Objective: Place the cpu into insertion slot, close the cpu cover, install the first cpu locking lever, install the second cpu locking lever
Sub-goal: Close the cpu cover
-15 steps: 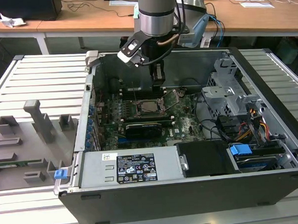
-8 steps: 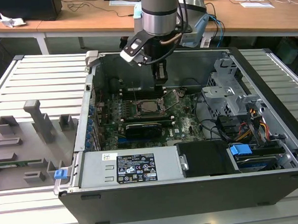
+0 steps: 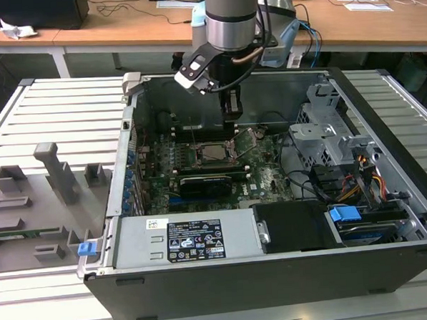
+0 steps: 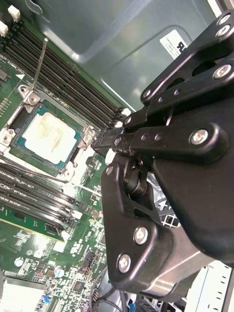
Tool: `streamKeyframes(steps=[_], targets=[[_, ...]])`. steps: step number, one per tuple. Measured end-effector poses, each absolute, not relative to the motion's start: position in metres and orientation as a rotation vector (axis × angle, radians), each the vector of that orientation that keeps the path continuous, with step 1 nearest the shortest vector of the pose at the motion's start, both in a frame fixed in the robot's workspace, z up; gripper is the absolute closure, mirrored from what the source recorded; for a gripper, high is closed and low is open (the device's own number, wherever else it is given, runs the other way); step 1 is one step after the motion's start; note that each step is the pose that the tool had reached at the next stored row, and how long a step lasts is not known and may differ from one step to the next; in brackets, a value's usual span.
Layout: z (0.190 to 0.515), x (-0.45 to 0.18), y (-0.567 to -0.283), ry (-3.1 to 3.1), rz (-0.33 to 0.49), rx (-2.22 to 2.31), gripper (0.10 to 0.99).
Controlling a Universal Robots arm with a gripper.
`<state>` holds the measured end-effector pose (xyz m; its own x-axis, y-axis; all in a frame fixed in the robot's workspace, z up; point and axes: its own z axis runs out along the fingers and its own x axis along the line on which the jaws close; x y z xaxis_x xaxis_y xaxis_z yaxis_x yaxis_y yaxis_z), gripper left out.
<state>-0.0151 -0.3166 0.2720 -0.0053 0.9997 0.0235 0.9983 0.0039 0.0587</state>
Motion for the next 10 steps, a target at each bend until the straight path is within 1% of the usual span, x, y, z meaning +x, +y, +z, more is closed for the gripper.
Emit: streamKeyframes(steps=[10], targets=[[0.272,-0.0073,-0.3166,2.208,0.091,2.198,0.98]])
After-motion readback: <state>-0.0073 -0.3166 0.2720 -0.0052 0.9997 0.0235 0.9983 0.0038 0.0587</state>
